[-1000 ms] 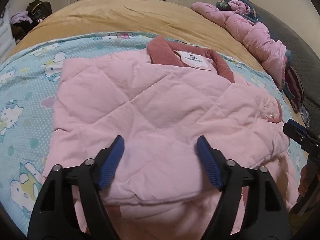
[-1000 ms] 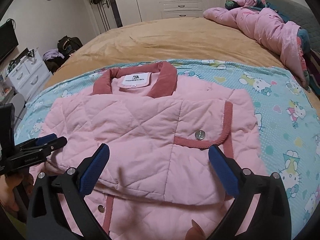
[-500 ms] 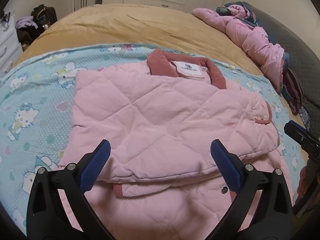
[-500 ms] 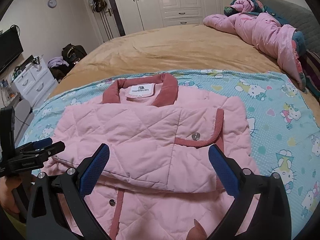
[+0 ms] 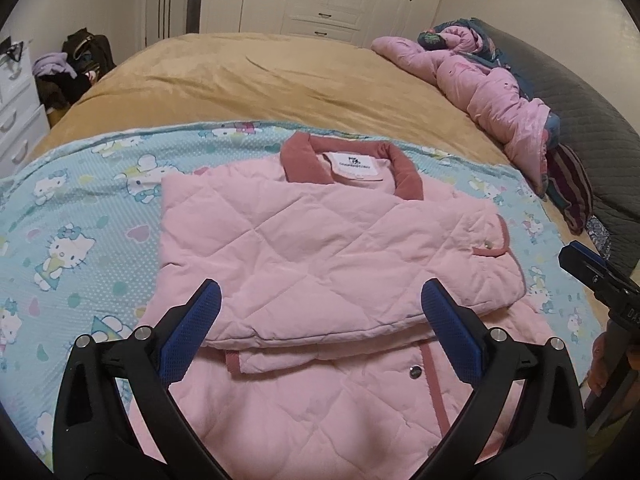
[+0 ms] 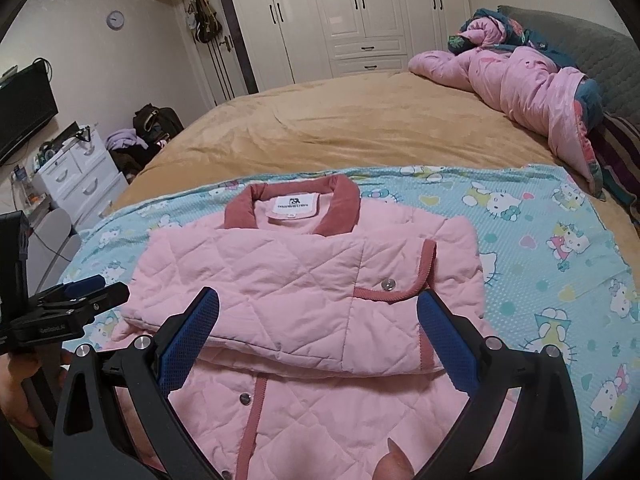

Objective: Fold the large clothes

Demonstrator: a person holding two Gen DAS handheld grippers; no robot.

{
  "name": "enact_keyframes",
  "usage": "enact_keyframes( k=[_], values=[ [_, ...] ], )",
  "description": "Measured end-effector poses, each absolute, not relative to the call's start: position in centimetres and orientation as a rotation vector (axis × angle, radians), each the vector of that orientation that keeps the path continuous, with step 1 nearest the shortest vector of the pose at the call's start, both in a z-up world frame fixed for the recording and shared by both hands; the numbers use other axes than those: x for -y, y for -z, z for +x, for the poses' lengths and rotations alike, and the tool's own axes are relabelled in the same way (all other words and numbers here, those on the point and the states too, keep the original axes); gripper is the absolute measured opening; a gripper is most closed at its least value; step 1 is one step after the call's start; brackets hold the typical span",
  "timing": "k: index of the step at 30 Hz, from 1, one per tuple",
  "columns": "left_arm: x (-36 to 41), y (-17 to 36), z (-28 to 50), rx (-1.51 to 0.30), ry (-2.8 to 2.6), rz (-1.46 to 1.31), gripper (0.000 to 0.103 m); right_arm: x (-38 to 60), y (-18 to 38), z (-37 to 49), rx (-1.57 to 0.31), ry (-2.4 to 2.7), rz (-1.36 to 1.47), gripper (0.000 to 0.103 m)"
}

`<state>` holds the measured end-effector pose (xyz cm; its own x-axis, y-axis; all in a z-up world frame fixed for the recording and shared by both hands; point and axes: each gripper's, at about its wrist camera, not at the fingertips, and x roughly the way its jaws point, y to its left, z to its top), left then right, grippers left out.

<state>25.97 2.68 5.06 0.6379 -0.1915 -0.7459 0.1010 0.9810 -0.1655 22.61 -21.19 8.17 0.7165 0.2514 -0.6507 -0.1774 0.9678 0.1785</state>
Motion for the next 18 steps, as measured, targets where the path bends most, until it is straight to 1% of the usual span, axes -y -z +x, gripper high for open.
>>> enact_keyframes(
  k=[9,18],
  values=[
    [-2.4,-8.1,22.6,-0.785,0.188,-0.115,0.094,21.2,-10.4,19.5,-0.702,-0.226,0.071,0.099],
    [-2.0,-9.9,19.2,-0.742,0.205,-0.105,0.094,21.1,-12.3,15.1,-0.657,-0.254,0.043,0.099]
  ],
)
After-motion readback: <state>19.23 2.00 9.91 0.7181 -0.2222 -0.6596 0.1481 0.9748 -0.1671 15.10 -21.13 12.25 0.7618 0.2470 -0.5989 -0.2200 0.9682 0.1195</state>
